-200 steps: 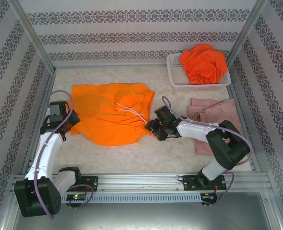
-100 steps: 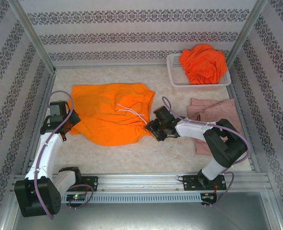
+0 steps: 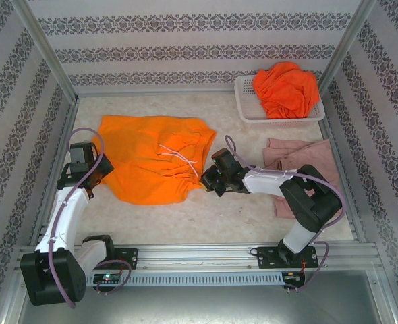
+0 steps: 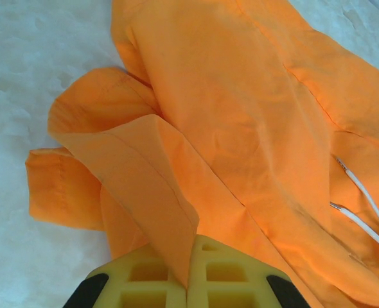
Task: Fold and stack the shorts
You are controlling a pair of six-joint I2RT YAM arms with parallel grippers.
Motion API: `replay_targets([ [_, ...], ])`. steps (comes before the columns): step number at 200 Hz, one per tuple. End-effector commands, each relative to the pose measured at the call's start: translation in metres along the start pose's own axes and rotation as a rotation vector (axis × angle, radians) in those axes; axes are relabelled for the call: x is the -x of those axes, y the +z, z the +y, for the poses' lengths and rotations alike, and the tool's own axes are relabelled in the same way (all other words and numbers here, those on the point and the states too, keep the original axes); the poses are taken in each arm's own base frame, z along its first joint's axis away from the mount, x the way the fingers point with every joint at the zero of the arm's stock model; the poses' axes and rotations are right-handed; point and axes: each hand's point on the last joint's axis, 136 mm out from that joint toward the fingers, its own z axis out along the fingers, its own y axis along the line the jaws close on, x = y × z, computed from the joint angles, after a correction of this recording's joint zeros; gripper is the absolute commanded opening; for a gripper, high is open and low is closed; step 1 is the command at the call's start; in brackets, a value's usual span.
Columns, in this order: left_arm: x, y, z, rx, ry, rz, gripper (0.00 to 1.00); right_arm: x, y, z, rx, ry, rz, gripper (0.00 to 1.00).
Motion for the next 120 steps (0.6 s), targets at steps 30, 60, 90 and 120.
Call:
replay_targets([
  [30,0.016,-0.012,-0.005,-0.018,-0.01,-0.054,0.0,0.028,-0.027,0.014,0.019,-0.084,-0.079,0.0],
  [60,0.034,-0.034,-0.015,-0.042,0.006,-0.096,0.0,0.054,-0.068,0.021,0.01,-0.158,-0.172,0.0],
  [90,0.044,-0.058,-0.029,-0.093,0.01,-0.119,0.0,0.069,-0.101,0.024,-0.016,-0.244,-0.224,0.0],
  [120,0.034,-0.069,-0.032,-0.129,0.014,-0.099,0.0,0.077,-0.114,0.015,-0.039,-0.261,-0.235,0.0],
])
